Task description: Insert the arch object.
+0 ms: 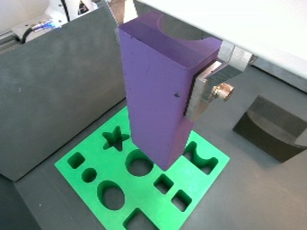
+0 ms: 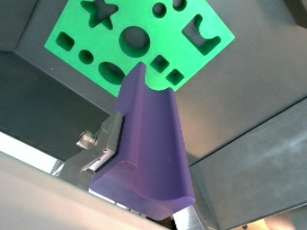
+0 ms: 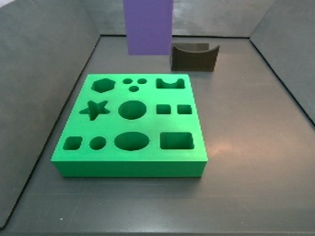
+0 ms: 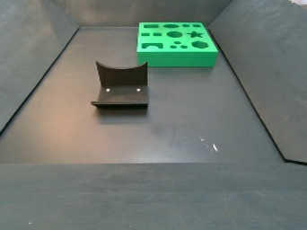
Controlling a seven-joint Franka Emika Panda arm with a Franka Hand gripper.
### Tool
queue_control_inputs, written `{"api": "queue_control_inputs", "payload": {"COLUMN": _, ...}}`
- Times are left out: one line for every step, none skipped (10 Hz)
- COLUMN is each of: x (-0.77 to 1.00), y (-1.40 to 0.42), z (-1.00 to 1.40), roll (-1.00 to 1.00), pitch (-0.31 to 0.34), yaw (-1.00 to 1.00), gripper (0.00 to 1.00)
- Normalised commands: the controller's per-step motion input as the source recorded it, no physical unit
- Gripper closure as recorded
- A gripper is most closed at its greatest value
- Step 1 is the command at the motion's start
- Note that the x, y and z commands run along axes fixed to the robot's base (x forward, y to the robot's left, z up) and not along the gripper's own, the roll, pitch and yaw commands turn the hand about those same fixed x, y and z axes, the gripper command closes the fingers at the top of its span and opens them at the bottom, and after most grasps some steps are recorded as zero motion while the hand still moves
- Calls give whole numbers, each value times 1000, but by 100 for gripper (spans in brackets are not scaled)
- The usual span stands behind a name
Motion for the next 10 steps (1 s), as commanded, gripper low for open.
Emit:
{"api": "queue_control_inputs", "payload": {"x": 603, "y": 557, "z": -1000, "roll": 83, "pitch": 0, "yaw": 0, "gripper": 100}}
{"api": "queue_control_inputs", "payload": {"x": 391, "y": 666, "z": -923, "roll": 144, "pitch": -10, "yaw": 80, "gripper": 100}}
{"api": "queue_control_inputs", "payload": {"x": 574, "y": 480, "z": -789, "roll": 169, "pitch": 0, "yaw": 240, "gripper": 100}}
{"api": "queue_control_inputs", "payload": {"x": 566, "y": 257, "z": -677, "roll": 216, "pitch": 20, "yaw": 274, "gripper": 100}}
{"api": "queue_control_inputs", "payload": {"x": 549, "y": 131, "z": -617, "roll": 189, "pitch": 109, "yaw": 0, "gripper": 100}}
{"api": "queue_control_inputs", "payload": {"x": 317, "y": 157, "z": -469, "roll": 199, "pitch": 131, "yaw": -126, "gripper": 100}}
{"api": "queue_control_inputs", "payload": {"x": 26, "y": 49, "z": -337, "roll": 206, "pitch": 51, "yaw": -177, "gripper": 100}}
{"api": "queue_control_inputs", "payload": {"x": 0, "y": 89, "z": -389, "roll": 207, "pitch": 23, "yaw": -151, "gripper": 100}}
{"api": "queue_control_inputs", "payload": {"x": 0, "y": 120, "z": -394, "roll": 201, "pitch": 7, "yaw": -100, "gripper": 100}}
{"api": "queue_control_inputs", "payload": {"x": -103, "y": 117, "z": -349, "roll": 141, "pitch": 0, "yaw": 0, "gripper": 100}}
